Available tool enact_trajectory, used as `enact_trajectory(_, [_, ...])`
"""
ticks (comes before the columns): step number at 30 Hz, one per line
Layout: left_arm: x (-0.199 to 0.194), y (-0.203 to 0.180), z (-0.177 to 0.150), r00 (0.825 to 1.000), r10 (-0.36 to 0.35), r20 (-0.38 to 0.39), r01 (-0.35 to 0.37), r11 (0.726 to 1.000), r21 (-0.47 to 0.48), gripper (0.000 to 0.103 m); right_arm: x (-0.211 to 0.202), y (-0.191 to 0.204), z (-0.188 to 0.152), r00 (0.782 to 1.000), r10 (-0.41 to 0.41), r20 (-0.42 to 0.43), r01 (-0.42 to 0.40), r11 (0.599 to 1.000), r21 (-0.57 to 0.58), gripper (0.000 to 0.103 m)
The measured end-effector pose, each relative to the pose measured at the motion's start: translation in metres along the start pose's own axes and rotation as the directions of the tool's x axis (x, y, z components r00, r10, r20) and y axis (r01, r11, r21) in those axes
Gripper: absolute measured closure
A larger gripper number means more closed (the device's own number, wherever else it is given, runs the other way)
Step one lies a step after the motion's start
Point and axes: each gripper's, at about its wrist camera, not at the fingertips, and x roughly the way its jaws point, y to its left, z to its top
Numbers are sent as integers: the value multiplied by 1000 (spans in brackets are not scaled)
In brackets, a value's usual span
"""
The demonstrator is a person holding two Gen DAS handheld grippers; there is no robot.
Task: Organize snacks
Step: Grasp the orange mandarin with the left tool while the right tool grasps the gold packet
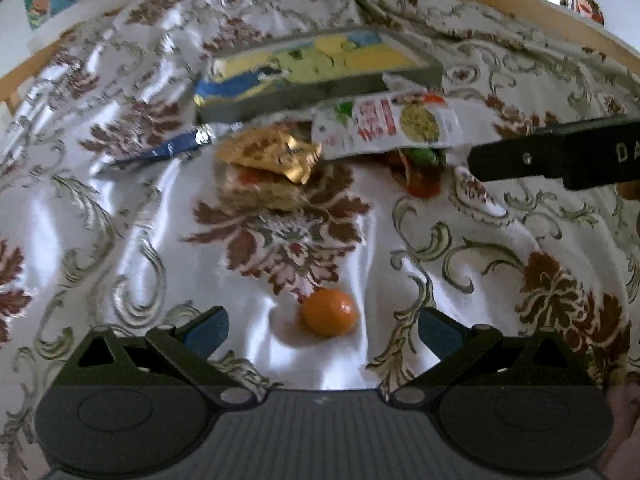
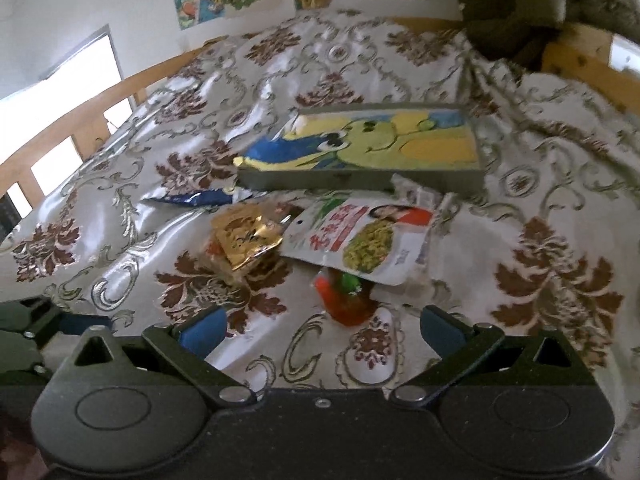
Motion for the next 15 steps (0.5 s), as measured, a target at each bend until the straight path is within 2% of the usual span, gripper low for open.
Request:
enact_trajectory(6, [18,11,-2,998,-13,-67,9,998,-54,6,22,-3,4,994,95,-62,-96,995,-12,1])
enact_trajectory(11, [18,15,-2,998,-14,-62,9,997,-77,12,41,4,17,979,179,-99,-185,981,-53,1])
enact_trajectory(15, [20,14,-1,998,-12,-61,8,997,-74,17,61,16,32,970,220,-106,-234,962,-140,1])
